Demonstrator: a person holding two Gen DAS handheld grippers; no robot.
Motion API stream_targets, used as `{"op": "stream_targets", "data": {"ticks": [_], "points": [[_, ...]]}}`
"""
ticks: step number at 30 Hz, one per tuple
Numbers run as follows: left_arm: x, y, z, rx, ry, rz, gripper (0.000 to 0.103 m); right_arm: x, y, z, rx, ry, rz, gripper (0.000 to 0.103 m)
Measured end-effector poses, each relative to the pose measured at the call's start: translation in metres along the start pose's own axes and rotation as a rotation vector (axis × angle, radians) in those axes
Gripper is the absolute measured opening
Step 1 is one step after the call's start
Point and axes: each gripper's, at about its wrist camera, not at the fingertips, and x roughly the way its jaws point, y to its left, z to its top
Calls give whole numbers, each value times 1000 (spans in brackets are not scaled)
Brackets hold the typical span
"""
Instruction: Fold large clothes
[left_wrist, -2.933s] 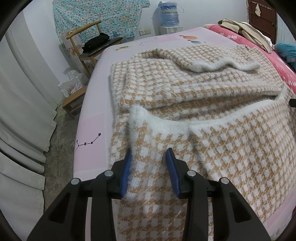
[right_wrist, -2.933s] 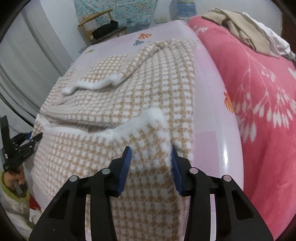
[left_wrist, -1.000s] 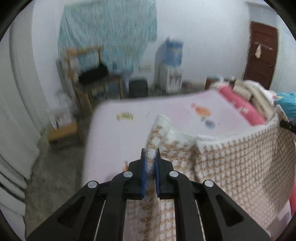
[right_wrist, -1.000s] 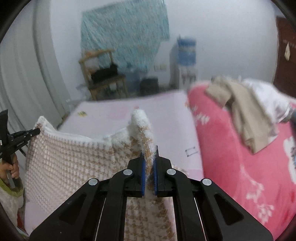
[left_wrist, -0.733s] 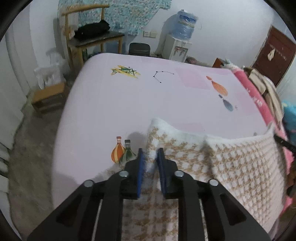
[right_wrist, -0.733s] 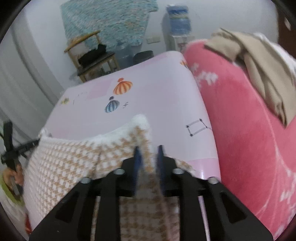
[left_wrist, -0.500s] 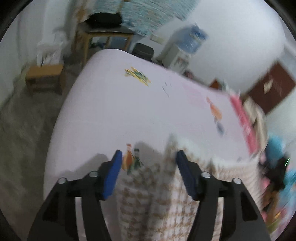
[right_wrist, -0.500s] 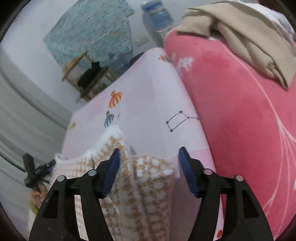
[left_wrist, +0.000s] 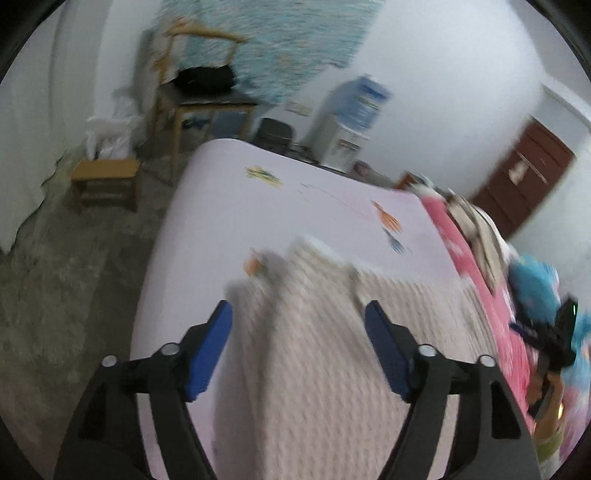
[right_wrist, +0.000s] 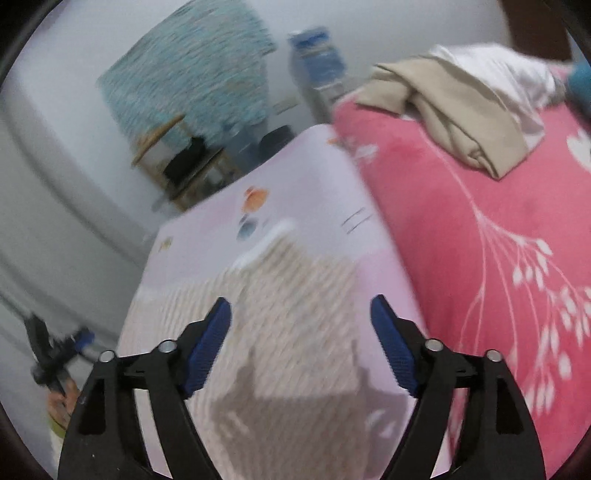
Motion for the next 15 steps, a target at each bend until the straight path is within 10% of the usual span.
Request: {"op": "stream_targets", "data": {"ticks": [7,15], "points": [[-58,-53,-94,142,-30,51,98,-49,79,-101,-202,-12,-9,90],[-82,-96,-156,149,-112,184,98,-78,123,-189,-296,-53,-150,95]]}}
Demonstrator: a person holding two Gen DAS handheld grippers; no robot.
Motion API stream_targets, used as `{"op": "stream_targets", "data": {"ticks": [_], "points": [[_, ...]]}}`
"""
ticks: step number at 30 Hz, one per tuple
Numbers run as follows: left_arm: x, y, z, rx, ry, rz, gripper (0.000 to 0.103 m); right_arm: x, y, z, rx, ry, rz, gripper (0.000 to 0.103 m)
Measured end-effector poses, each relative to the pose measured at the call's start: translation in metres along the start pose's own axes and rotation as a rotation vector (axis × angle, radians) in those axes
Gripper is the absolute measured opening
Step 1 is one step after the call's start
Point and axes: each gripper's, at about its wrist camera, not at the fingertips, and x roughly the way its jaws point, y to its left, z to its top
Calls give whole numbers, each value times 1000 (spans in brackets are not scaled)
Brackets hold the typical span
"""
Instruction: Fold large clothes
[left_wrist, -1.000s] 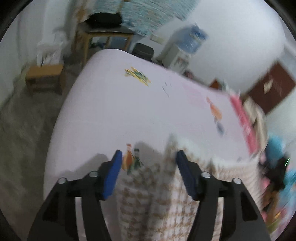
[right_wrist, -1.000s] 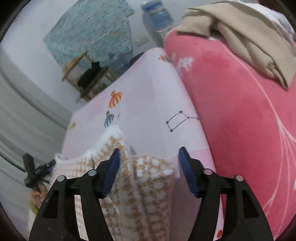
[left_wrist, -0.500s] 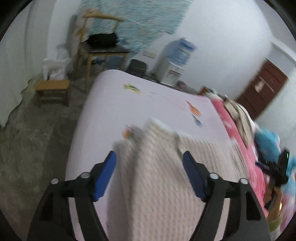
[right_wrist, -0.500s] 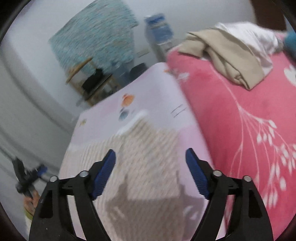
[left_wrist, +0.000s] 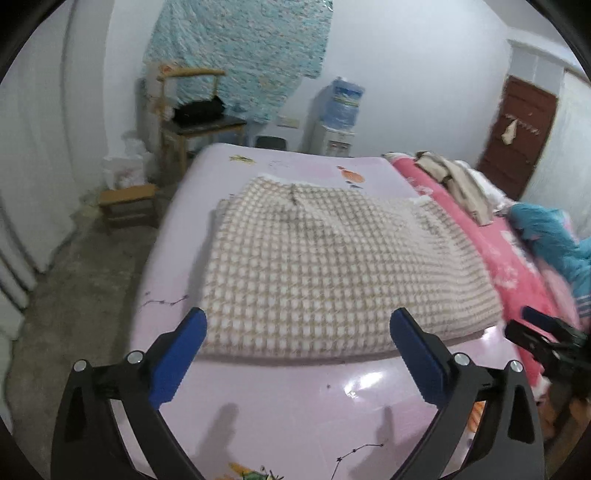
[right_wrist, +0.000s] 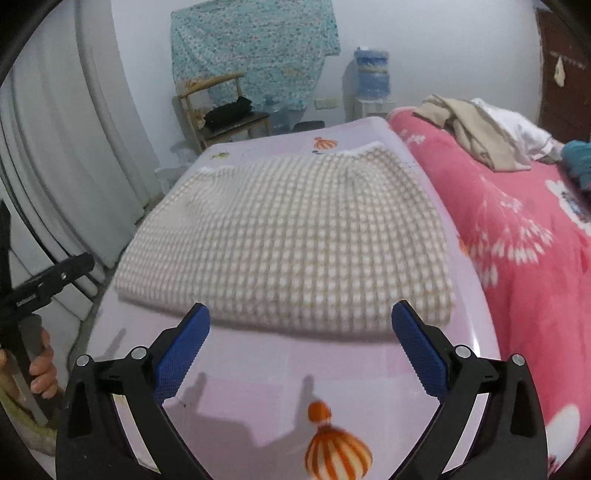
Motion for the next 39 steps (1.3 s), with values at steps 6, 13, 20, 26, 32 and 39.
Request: {"op": "stream_targets", "data": {"ticks": [6,13,20,26,32,39], "points": [[-5,-37,-18,127,-44,194,98,-11,12,-13,-27,-33,-127,95],[4,-55,-27,161,15,245,98,-11,23,-18,-34,-37,-160,95],[10,-49,-28,82,68,264,98,0,24,-18,-2,9,-156,95],[17,-45,-31,41,116,234,98,8,28,-23,-10,49,-150,95],[18,-46,-33,34,129,212,98,9,30,-26,-19,65,-159,95],[19,-48,-32,28,143,191,98,7,28,-27,-11,70,-152,95]]}}
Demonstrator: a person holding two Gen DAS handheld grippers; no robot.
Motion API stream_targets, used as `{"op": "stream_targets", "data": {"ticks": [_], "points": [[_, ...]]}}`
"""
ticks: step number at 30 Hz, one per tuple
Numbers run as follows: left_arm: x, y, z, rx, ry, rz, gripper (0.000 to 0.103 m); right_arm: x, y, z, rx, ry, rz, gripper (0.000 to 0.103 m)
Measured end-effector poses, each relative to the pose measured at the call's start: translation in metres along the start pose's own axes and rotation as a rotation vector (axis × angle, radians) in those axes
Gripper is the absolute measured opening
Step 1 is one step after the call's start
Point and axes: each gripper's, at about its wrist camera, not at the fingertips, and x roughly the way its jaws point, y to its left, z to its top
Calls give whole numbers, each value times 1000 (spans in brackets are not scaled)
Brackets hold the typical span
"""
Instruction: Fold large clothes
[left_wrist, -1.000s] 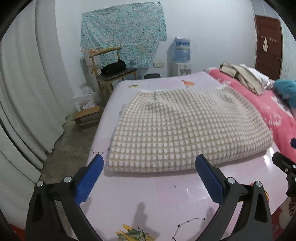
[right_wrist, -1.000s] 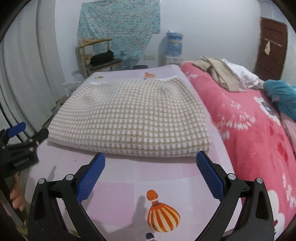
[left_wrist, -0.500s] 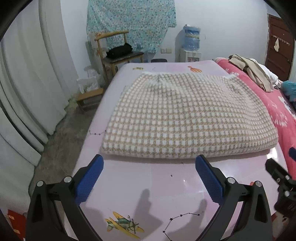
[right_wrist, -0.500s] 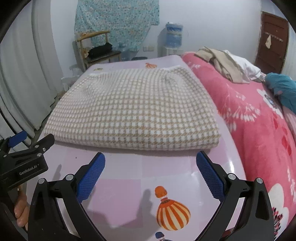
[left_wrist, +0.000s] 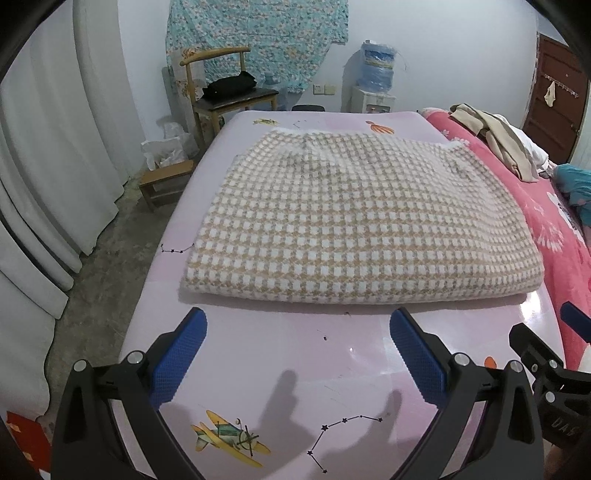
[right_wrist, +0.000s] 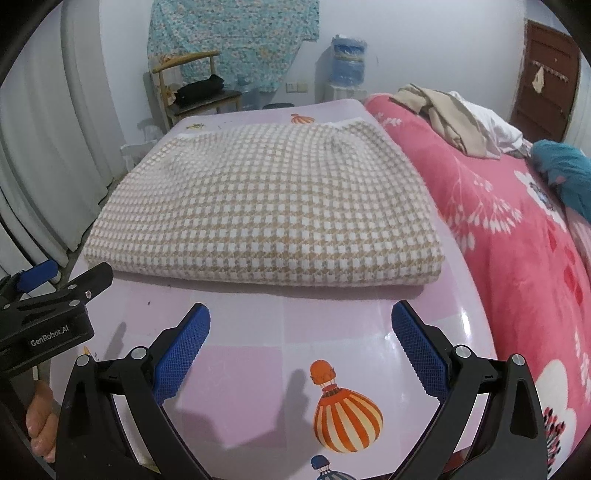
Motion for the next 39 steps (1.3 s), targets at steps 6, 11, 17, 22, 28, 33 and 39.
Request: {"op": "stream_targets", "data": {"ticks": [6,11,17,22,28,33,39], "points": [[-1,-1,0,-4,-1,-8,98,0,0,-1,0,-1,-2,95],[-2,0,0,-4,0,-8,98,-1,0,-2,0,-1,-6,95],[-2,0,0,-4,-1,-9,98,-1,0,-2,-2,1,-9,95],[-2,0,0,-4,-1,-9,98,-1,1,-1,-2,2,-9,95],[-2,0,1,-8,-2,-10,98,0,2,-1,-7,2,-10,95],[-2,2,1,-9,-4,-9,98,-1,2,0,-13,1,-10,95],[-2,2,1,-9,-4,-10,98,0,3,-1,-14,1,-10,95]]}}
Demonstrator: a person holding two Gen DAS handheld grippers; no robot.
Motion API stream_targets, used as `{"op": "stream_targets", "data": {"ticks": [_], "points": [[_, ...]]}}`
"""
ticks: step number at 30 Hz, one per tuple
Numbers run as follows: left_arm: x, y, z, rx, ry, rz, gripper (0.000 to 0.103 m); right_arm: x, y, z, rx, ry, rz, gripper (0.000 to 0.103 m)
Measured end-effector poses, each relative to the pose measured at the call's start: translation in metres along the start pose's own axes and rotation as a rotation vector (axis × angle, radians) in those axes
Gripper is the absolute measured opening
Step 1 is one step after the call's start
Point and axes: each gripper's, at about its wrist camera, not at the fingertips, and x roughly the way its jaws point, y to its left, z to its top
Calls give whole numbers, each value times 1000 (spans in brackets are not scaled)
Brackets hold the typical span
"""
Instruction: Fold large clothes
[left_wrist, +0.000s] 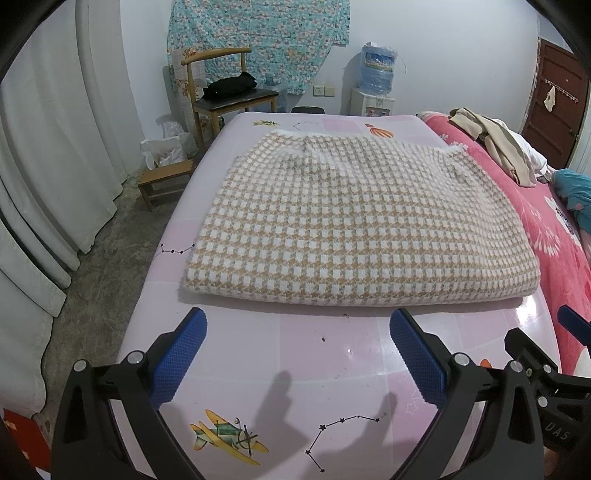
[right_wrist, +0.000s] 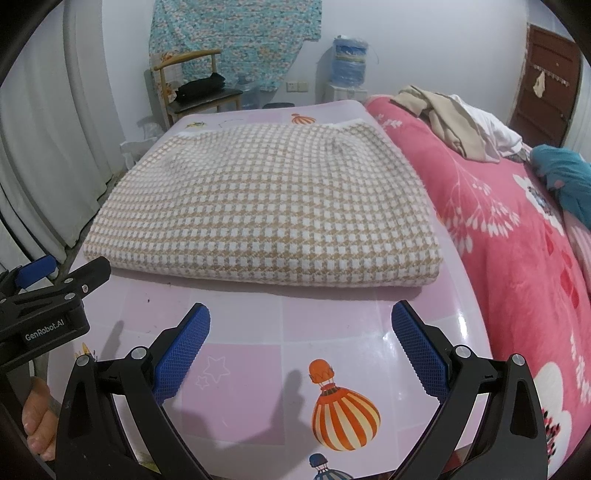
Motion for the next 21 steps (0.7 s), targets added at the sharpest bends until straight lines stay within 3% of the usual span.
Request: {"op": "stream_targets", "data": {"ticks": [21], "points": [[-2,-1,2,0,-2,2,98,1,0,0,-1,4,1,95]]}}
